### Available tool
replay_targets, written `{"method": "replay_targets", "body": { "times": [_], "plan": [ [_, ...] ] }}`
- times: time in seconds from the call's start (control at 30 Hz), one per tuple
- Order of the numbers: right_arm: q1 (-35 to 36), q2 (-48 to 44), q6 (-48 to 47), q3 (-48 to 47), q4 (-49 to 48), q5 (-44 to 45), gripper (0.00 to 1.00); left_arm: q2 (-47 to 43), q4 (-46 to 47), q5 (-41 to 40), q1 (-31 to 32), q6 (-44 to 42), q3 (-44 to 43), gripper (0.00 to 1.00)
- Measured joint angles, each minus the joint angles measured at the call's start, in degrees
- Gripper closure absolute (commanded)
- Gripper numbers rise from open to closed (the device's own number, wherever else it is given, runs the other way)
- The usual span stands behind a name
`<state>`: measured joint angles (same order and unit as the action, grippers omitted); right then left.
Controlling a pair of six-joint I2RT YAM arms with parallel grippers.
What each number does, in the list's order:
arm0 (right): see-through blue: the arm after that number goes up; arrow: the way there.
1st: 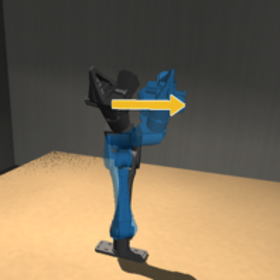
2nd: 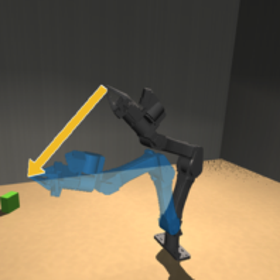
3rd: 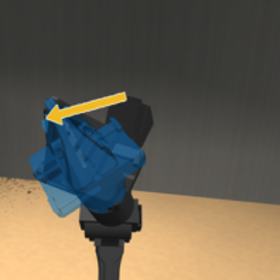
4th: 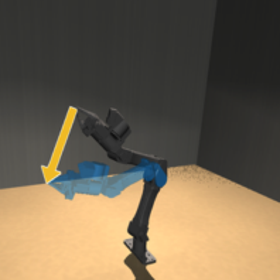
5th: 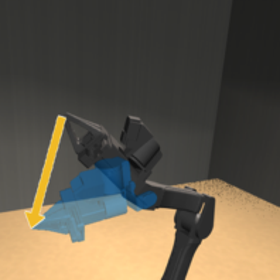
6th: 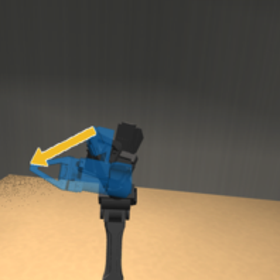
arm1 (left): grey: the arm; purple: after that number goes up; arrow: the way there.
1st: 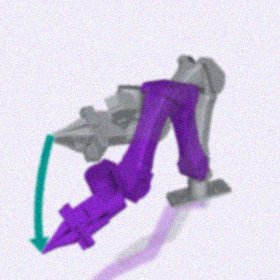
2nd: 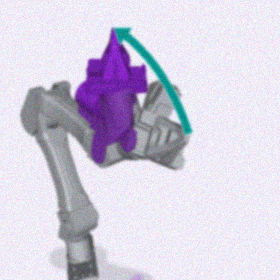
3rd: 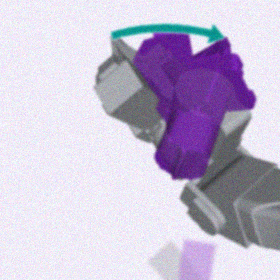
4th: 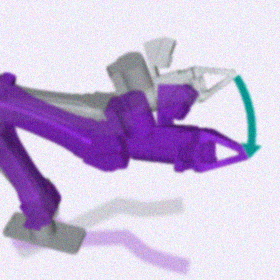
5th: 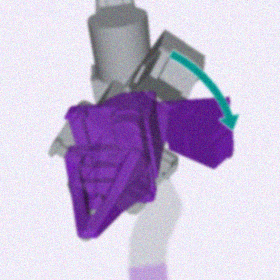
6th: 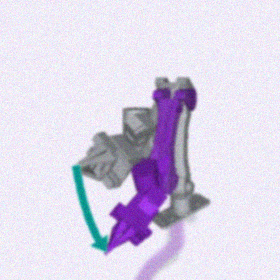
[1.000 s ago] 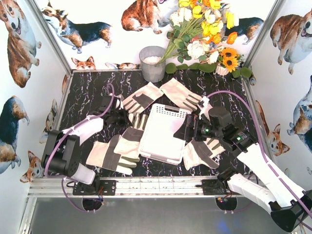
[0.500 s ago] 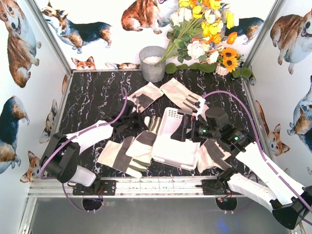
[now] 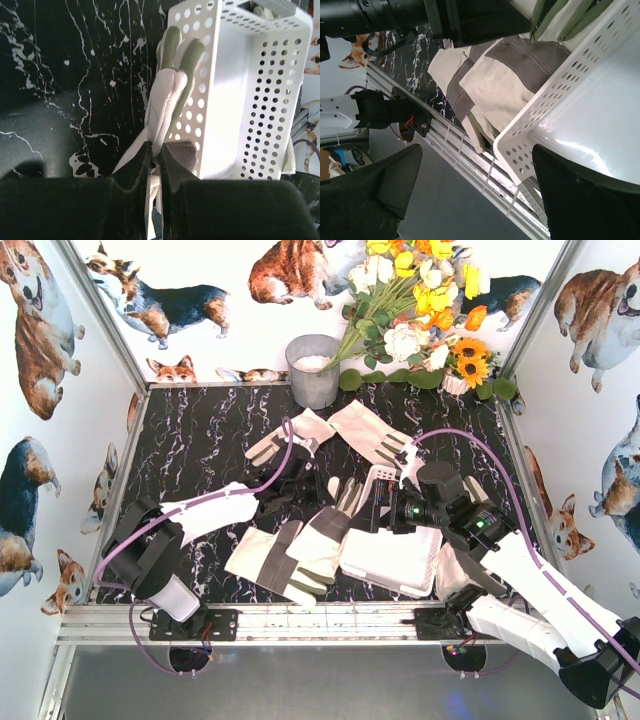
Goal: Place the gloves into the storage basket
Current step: Move the bin to the center of the board, then move the glove to the center of the board.
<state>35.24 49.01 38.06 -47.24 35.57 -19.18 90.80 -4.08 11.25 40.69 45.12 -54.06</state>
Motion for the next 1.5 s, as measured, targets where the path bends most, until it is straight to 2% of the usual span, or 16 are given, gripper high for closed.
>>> {"method": "replay_targets", "body": {
  "times": [0.37,0.6,0.73,1.0,1.17,1.33,1.5],
  "plan": [
    [0.0,-0.2,0.1,0.1,0.2,0.2,0.06,-2.3,-5.5,-5.8,-2.3,-3.7,-4.4,1.00],
    [0.7,-0.4,0.6,0.1,0.2,0.8,0.08,-12.4,-10.8,-7.6,-6.6,-6.2,-4.3,1.00],
    [4.6,1.4,0.0,-0.8,0.6,3.5,0.11,-18.2,-14.8,-7.8,-10.4,-8.3,-4.3,1.00],
    [15.1,10.5,-0.5,-3.6,-1.8,7.7,0.27,-26.6,-23.6,-9.2,-23.0,-14.4,-4.3,1.00],
    [22.6,21.1,-0.7,-7.3,-5.4,10.1,0.40,-30.2,-25.1,-11.5,-32.2,-18.4,-4.1,1.00],
    [26.8,30.9,-0.6,-10.5,-10.1,11.6,0.43,-31.9,-22.3,-11.6,-41.5,-19.9,0.9,1.00],
    [27.0,40.8,-0.3,-12.9,-15.0,10.3,0.47,-34.5,-19.7,-11.9,-43.9,-22.0,8.2,1.00]
  ]
}}
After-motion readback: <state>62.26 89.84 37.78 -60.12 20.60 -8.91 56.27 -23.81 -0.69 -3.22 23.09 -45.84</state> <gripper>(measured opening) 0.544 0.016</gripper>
